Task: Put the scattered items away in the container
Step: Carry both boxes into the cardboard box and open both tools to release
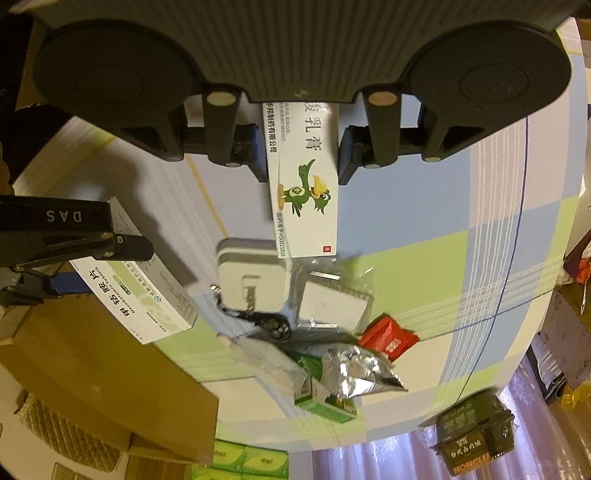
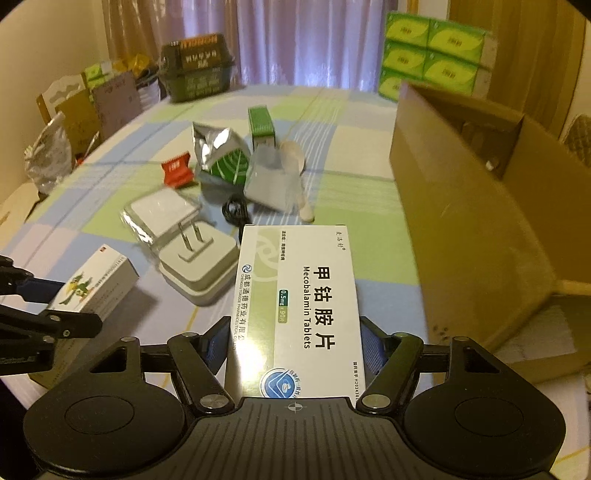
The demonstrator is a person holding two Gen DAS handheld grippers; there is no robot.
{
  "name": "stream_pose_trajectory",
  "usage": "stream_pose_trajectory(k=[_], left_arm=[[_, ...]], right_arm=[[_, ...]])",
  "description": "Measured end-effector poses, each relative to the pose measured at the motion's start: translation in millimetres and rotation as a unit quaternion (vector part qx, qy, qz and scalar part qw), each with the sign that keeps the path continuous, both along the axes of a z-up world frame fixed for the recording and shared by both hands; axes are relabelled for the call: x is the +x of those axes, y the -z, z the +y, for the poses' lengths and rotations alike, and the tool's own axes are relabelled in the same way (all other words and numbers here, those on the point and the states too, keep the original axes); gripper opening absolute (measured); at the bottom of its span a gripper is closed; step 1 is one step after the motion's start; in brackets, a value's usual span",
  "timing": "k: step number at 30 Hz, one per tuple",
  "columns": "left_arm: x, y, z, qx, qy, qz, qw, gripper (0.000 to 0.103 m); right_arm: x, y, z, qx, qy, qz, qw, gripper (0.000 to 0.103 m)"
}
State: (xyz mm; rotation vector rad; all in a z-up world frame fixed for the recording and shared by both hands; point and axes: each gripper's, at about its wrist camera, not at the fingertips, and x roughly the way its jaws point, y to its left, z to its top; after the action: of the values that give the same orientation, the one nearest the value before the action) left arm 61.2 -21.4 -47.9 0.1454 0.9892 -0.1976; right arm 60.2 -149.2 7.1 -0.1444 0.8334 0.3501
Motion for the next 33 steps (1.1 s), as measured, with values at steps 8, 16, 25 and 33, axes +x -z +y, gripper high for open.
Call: stream_pose_trajectory(k=[8,16,25,33], left_arm=[[4,-40,-27,-0.019,0.021,-0.037,0.9989,0.033],[31,-82,-81,-0.06,0.054,-0.067,0.9944,0.033],[79,-115,-164,-0.111,0.089,-0.078,0.9867,0.033],[117,-109,-222,-0.121,0.102,-0.068,0.9851,0.033]], right_arm=[[-9,-51,-16,0.011,0.009,-0.052,0.999,0.072],[6,-116,-63,0.013,0.039,-0.11,0.993,0.072],[53,-141,-142,-0.006,0.093,-0.125,0.988,0.072],[79,-124,-181,0.011,0.118,-0.101,0.988,0.072]])
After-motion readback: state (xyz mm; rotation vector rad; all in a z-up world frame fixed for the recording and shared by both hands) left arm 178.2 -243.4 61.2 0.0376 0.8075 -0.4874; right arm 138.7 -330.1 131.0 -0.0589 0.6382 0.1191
